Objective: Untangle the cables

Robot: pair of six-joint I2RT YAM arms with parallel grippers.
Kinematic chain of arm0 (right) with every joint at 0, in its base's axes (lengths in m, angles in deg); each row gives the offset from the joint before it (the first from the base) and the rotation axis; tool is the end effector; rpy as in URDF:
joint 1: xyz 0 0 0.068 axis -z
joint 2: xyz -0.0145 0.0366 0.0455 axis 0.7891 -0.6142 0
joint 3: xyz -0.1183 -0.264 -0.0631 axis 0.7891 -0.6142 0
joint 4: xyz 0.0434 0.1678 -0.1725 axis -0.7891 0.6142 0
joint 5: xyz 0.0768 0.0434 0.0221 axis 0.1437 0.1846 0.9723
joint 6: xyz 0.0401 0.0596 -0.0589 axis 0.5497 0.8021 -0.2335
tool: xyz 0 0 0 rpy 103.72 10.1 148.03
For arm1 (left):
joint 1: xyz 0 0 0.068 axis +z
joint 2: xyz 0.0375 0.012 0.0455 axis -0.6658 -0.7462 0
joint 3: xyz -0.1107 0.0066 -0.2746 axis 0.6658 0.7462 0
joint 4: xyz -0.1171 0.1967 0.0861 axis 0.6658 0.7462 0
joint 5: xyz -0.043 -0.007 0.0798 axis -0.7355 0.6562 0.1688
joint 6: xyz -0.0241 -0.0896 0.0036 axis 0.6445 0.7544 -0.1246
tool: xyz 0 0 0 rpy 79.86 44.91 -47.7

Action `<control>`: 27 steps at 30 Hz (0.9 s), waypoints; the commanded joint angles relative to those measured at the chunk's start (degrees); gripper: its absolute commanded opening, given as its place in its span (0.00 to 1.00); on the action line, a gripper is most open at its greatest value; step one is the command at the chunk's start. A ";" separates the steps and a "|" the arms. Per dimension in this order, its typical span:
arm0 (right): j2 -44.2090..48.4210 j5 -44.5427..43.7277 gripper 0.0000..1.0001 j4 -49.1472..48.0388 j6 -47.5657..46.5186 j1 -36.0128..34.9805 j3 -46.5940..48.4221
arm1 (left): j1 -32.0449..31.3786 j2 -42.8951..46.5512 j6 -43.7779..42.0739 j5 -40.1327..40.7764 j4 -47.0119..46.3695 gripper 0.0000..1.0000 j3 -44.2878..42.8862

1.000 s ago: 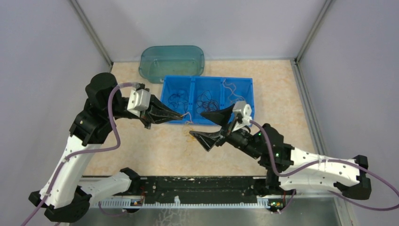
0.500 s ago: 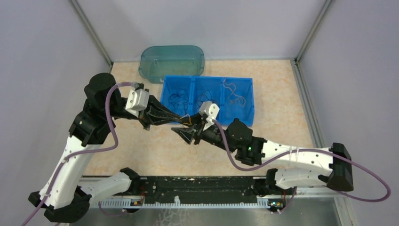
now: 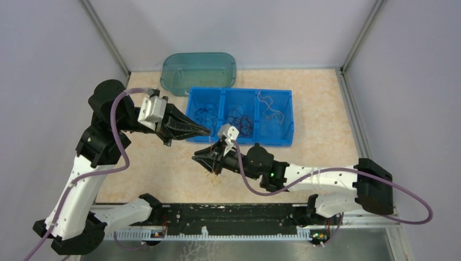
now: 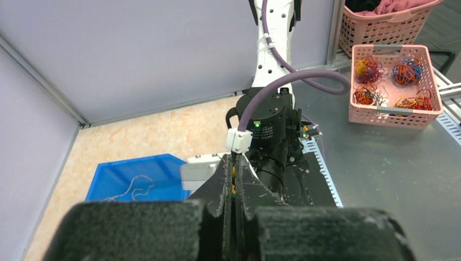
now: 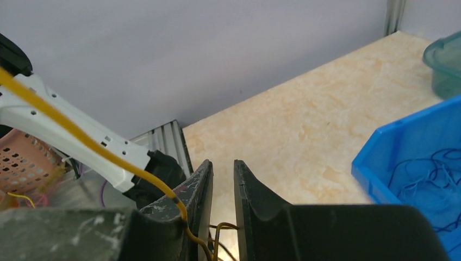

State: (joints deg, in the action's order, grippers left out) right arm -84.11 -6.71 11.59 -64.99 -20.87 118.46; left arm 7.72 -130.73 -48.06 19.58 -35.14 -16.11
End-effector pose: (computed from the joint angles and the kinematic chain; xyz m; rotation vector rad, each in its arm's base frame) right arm 0.0961 0.2973 0.3592 -0.7064 1.3498 1.1975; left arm 0.0824 -0.1454 0.5228 1.3832 0.9616 -1.1340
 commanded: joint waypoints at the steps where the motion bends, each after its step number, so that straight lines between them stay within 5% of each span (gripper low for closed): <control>1: -1.00 0.63 0.21 -5.70 4.07 0.28 -2.34 | -0.25 -0.44 0.75 -0.80 -2.41 0.00 -4.10; 27: -9.41 -3.52 0.17 -14.11 13.07 0.30 -18.12 | -0.17 -4.76 -6.92 4.97 -3.04 0.00 -17.57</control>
State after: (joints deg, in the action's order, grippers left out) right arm -92.24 -8.92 0.16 -53.61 -20.84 101.35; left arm 7.72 -135.69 -52.19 22.60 -35.51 -31.43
